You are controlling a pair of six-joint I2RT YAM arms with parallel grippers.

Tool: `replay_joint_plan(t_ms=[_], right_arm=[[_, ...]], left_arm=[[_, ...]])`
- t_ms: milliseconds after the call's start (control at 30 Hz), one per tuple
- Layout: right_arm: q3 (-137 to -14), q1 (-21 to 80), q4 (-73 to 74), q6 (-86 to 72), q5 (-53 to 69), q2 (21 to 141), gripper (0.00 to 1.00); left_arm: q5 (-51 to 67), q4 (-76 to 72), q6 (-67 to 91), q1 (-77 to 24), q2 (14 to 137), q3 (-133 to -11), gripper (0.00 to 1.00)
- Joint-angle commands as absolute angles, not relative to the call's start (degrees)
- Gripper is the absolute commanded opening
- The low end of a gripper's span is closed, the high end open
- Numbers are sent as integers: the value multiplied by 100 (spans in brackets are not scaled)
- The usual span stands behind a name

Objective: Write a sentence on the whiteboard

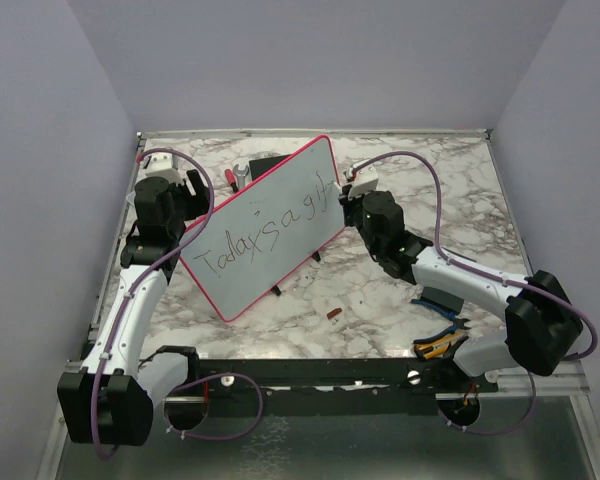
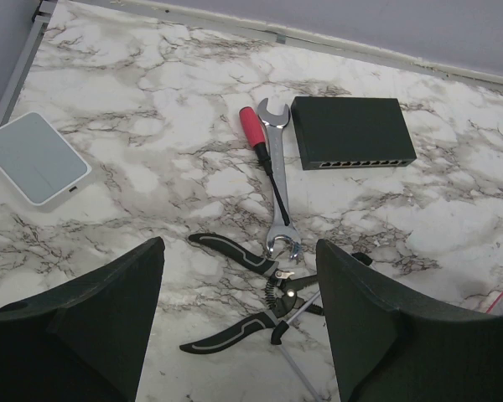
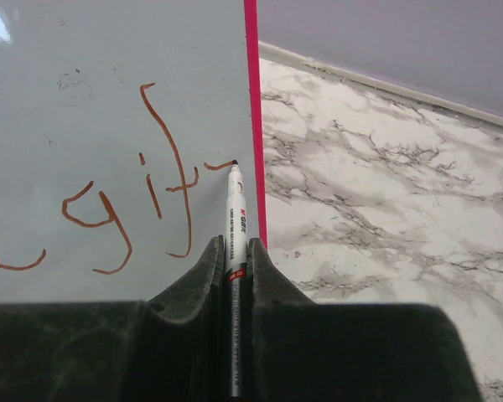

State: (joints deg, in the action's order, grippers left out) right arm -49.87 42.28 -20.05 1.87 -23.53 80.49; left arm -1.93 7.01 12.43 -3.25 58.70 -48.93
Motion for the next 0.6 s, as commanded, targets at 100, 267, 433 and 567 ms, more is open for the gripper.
replay_joint_plan(t_ms=[100, 267, 433, 567], right_arm=[[-5324, 4188, -2172, 359, -2838, 8244, 1], [-5329, 4164, -2142, 339, -2760, 8189, 1], [-5138, 4168, -2089, 235, -2566, 7735, 1], [-4997, 4174, -2188, 298, -2202, 7468, 1]], left_arm=[[-89, 793, 1222, -363, 5765, -4808, 74], [-97, 794, 1221, -361, 5757, -4808, 74], [-89, 795, 1222, -363, 5757, -4812, 74], [-81, 793, 1217, -364, 5757, -4815, 74]])
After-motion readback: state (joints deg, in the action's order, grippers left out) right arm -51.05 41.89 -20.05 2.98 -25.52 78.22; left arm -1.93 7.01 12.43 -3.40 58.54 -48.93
